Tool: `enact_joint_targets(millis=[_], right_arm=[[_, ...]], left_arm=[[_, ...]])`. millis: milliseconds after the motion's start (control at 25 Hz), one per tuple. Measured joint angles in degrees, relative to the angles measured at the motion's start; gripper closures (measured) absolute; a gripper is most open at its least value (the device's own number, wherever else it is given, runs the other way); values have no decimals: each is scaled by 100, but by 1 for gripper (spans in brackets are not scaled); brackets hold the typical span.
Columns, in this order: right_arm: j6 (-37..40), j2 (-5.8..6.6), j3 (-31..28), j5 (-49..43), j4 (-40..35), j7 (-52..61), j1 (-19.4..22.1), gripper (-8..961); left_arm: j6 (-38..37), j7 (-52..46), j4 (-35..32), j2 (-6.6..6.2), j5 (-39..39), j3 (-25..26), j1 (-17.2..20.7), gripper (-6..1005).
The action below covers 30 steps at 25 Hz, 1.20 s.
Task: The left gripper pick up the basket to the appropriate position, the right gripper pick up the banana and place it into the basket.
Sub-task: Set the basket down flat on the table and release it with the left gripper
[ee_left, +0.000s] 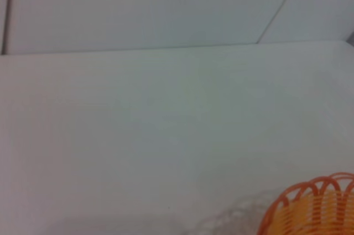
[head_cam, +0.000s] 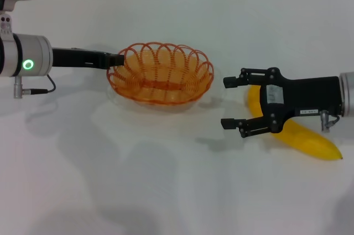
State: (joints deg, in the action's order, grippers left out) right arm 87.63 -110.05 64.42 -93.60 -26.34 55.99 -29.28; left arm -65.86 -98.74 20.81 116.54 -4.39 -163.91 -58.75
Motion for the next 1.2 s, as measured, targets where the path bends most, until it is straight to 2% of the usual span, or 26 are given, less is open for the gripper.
enact_joint_targets(millis=[440, 1200], right_arm=[[0, -26, 0, 0, -3, 0, -23, 73], [9, -32, -9, 0, -12, 0, -25, 73]], left_arm=[[25, -156, -14, 5, -25, 0, -32, 953], [599, -163, -364, 5, 26, 0, -26, 953]])
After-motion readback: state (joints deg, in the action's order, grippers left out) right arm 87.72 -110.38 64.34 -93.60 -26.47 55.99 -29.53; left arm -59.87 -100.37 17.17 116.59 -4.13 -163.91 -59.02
